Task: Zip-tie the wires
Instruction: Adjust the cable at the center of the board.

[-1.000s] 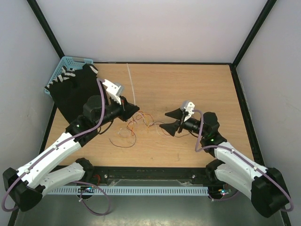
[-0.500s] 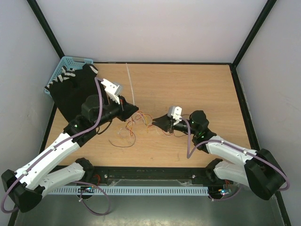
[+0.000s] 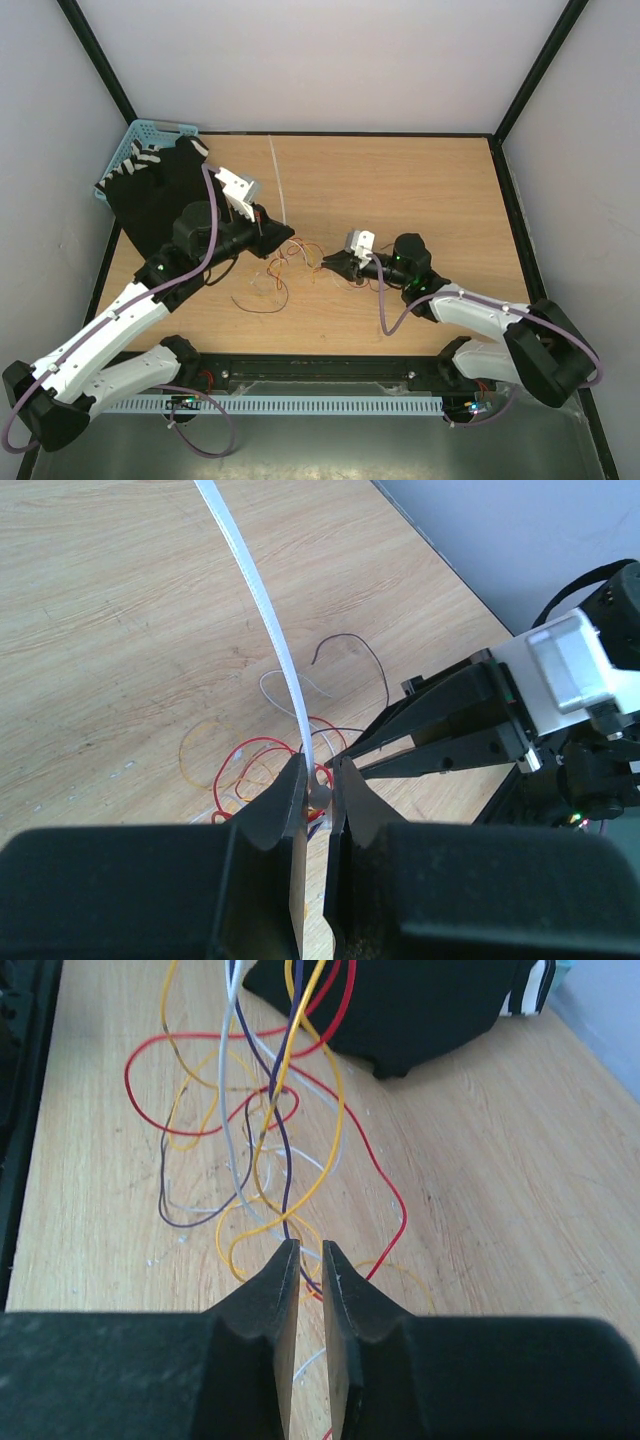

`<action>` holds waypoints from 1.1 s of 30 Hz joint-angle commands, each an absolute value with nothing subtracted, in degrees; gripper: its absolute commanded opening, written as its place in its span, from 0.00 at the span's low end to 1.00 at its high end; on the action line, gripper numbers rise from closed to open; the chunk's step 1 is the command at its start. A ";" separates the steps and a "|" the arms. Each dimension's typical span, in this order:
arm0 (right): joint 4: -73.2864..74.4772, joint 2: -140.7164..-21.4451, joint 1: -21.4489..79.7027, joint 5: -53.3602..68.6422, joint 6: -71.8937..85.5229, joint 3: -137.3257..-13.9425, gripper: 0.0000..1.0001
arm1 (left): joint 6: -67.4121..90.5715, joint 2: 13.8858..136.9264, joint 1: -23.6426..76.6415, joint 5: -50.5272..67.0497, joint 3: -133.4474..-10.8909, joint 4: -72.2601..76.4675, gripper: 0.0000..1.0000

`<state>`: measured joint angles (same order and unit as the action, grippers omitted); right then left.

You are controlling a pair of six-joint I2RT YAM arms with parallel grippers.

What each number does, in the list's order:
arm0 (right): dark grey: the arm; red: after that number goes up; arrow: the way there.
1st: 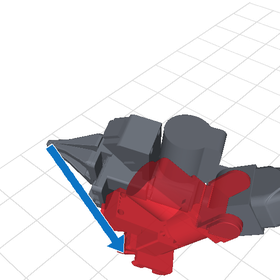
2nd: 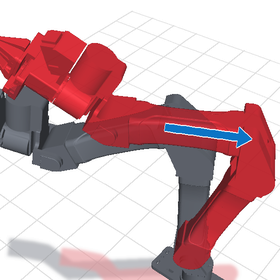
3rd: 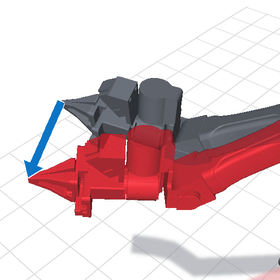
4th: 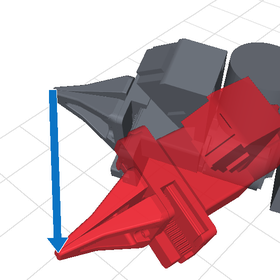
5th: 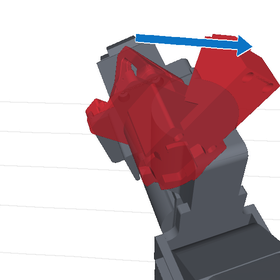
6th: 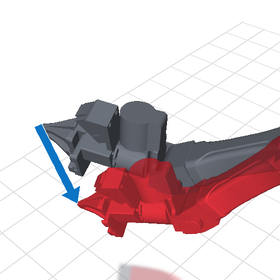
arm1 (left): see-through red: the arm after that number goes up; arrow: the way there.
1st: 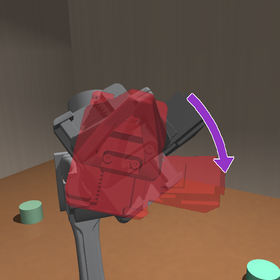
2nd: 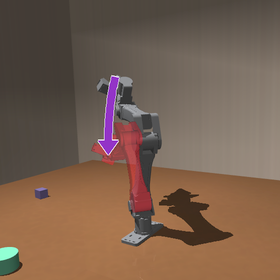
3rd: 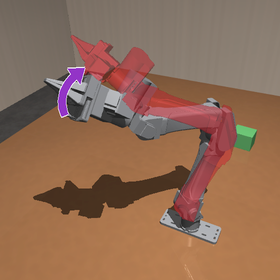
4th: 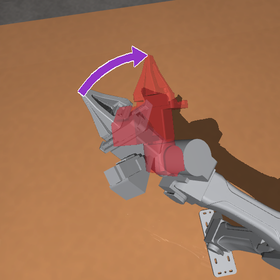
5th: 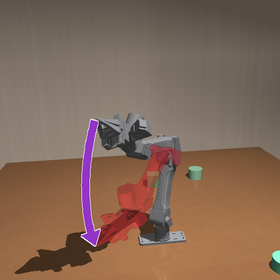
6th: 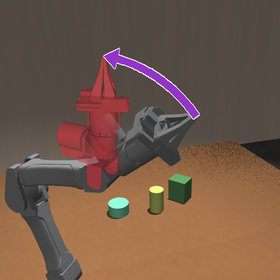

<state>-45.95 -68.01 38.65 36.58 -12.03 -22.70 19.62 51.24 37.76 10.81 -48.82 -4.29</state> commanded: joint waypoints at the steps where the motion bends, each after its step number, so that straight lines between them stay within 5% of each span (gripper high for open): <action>1: -45.04 -69.50 38.98 36.00 -15.54 -22.22 0.24 | 19.82 50.52 37.27 12.11 -51.77 -3.20 0.03; 33: -48.43 -72.82 40.50 31.23 -19.42 -22.12 0.33 | 21.42 51.37 37.27 12.89 -52.22 -3.37 0.03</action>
